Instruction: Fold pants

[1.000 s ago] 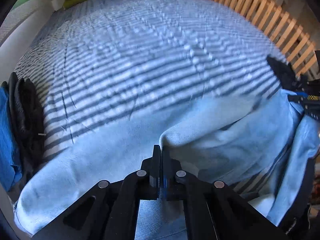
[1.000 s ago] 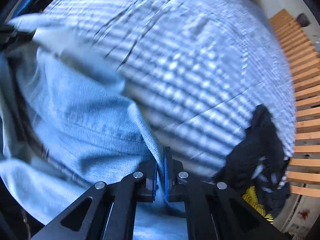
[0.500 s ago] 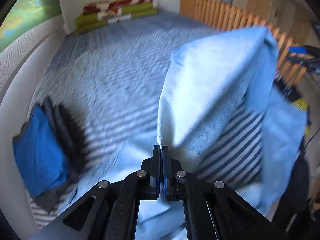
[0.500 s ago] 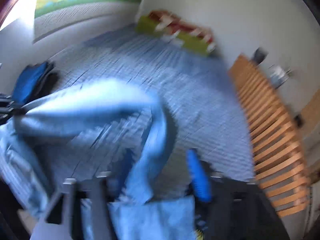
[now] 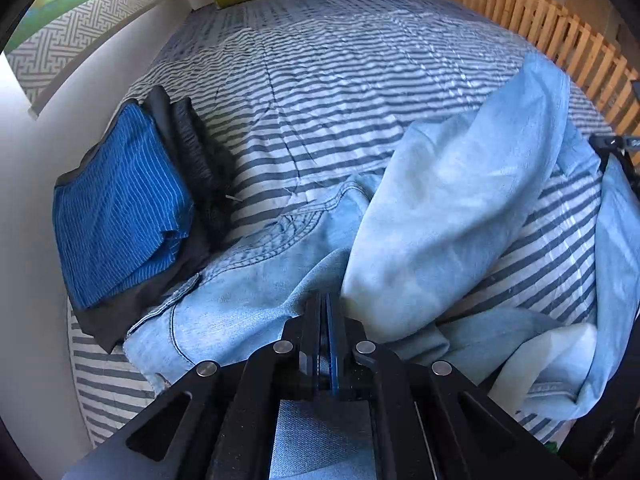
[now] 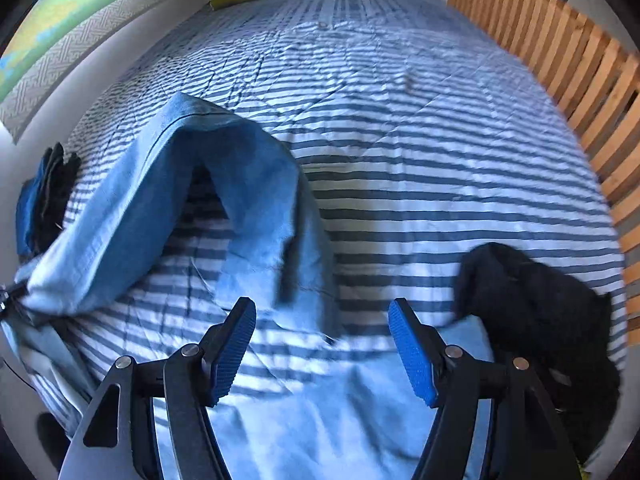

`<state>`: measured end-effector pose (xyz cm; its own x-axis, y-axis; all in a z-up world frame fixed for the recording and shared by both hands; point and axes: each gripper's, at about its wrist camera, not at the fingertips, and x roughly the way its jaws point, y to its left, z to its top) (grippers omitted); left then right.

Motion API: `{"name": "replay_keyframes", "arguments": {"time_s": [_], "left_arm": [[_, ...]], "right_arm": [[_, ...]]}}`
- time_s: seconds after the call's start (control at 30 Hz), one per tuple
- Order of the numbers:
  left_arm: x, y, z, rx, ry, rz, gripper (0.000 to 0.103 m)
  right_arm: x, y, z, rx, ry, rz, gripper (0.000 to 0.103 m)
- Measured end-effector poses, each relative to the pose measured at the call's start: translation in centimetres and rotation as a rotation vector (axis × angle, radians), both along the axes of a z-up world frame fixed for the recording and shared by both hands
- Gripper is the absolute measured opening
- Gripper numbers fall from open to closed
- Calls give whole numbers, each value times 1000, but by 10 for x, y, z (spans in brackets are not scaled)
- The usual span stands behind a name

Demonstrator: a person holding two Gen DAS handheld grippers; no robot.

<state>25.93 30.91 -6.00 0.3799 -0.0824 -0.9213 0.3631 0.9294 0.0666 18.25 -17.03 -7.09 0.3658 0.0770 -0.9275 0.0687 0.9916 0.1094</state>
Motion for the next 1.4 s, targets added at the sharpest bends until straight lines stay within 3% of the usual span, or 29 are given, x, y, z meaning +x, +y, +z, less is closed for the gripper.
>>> {"name": "replay_keyframes", "arguments": {"time_s": [0.07,0.1,0.17,0.2,0.23,0.37,0.47,0.5,0.53,0.57,0.63,0.73,0.93,1.0,1.07,1.1,1.17,1.3,1.4], "left_arm": [[0,-1,11,-54,-2,15,8],[-1,-4,18,-93,-7,19,17],[-4,-19,30,-162,-13,-21,42],[-5,-33,33,-170,-19,-58,60],[-4,-48,32,-165,-23,-98,67],[6,-120,9,-135,-2,-224,67],[18,-171,-31,-44,10,-310,63],[23,-184,-47,-26,34,-326,33],[29,-193,-61,-29,85,-329,1],[35,-199,-72,-48,133,-322,1],[38,-207,-76,-91,143,-315,1],[36,-231,-56,-163,118,-348,1],[16,-338,-13,-251,7,-497,1],[14,-376,-15,-289,27,-518,4],[13,-400,-20,-301,94,-514,13],[11,-401,-19,-327,103,-506,16],[5,-391,-9,-356,102,-507,17],[-10,-321,25,-334,35,-451,17],[-19,-238,48,-307,-20,-302,25]], "right_arm": [[15,11,-19,-64,9,15,65],[23,15,-26,-98,18,14,65],[39,15,-46,-128,57,-12,65],[45,14,-52,-125,73,-27,65],[51,12,-58,-116,85,-44,65],[61,8,-73,-65,118,-79,63],[61,13,-68,-103,118,-50,32],[62,16,-62,-151,112,-36,14],[62,17,-55,-183,101,-23,10],[63,18,-44,-237,73,-23,8],[65,17,-15,-386,-14,-24,6],[64,-4,45,-576,-180,-64,6],[39,-120,134,-666,-307,-338,6],[25,-156,128,-686,-256,-386,7],[21,-192,95,-632,-86,-372,12],[12,-205,79,-597,-12,-375,20],[-9,-214,56,-557,71,-337,21],[-55,-198,52,-511,59,-263,23],[-69,-163,65,-428,-16,-204,24]]}}
